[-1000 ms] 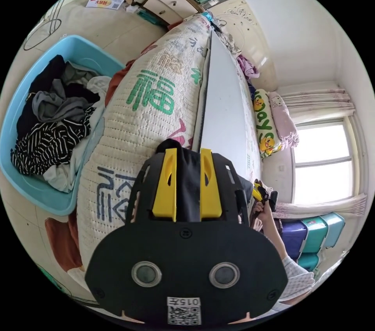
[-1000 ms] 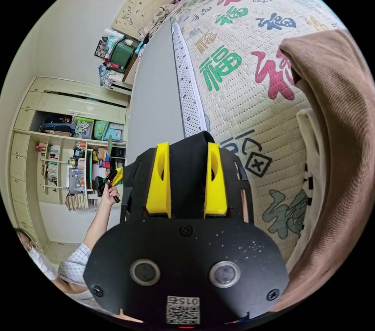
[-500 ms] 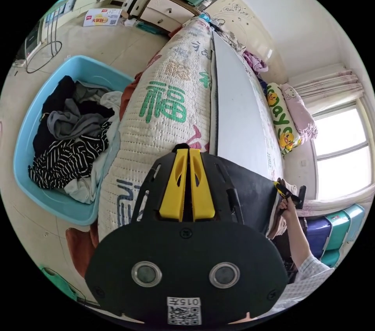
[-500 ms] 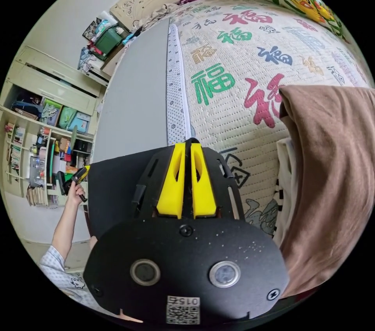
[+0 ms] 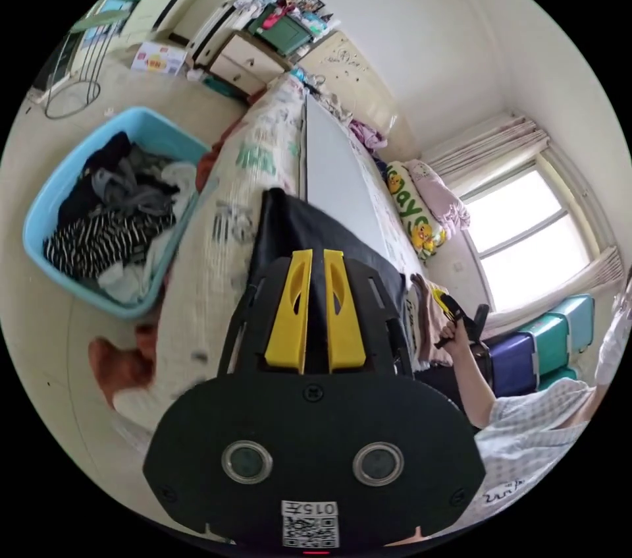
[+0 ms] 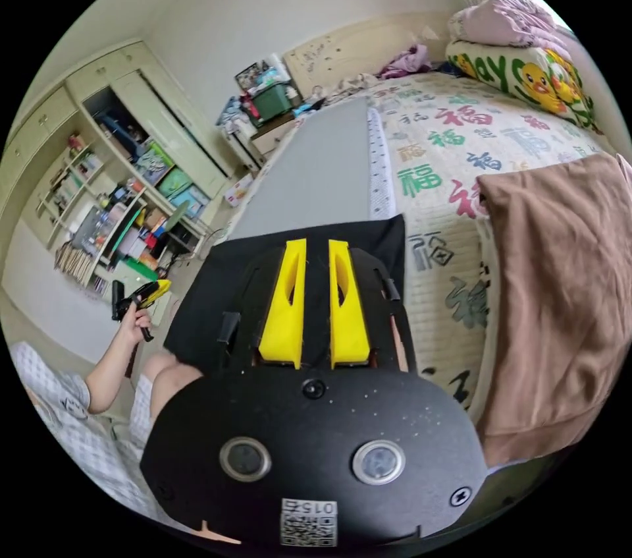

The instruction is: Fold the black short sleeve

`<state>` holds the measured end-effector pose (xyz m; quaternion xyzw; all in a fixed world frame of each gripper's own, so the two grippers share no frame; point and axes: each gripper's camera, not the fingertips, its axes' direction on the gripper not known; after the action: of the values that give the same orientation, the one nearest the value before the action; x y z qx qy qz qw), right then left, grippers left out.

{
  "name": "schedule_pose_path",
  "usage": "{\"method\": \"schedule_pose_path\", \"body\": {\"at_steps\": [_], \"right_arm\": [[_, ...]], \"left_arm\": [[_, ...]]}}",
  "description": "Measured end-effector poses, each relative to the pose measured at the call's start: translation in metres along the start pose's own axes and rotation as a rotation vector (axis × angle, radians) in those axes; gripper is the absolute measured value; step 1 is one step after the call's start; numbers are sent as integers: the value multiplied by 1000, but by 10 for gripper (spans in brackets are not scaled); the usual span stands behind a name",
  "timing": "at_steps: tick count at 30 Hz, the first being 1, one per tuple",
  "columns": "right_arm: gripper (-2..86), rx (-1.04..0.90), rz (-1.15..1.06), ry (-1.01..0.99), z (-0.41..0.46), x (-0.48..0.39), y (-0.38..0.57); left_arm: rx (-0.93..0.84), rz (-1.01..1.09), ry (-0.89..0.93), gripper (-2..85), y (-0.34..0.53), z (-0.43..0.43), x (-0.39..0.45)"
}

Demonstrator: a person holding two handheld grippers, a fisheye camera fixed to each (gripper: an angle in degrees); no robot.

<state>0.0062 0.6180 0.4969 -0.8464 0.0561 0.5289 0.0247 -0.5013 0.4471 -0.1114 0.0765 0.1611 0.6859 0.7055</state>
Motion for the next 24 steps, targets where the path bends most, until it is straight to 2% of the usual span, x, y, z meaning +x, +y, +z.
{"method": "schedule_pose_path", "body": {"at_steps": [2,5,9,11,13,16,19,22,24], "right_arm": [[73,-46,-57,-79,-3,-40,62],[86,-34,-95,-99,-2,-91,130],[95,-97,-196,-141,23,-151,177],[99,-205,-234,-220,49,-180,193],[103,-248,-287,-229,66,-202,204],[109,-319,-426,-202,100,-238,224],[115,-422,-512,-201,142,-259,246],[108,-539,-520,-166,186,-260,266],[96,-648,-484,-58,213,-255,276]], "left_arm": [[-16,-53,16,53,67,-6,4],[49,-60,106,60,113,-17,7],[131,-65,48,58,121,-38,3],[152,-96,143,59,124,-35,-4],[108,-97,155,61,123,-24,0],[35,-24,75,67,116,-9,21],[28,12,50,71,115,-1,34],[-31,-13,79,71,114,10,38],[-43,-24,83,65,116,14,43]]}}
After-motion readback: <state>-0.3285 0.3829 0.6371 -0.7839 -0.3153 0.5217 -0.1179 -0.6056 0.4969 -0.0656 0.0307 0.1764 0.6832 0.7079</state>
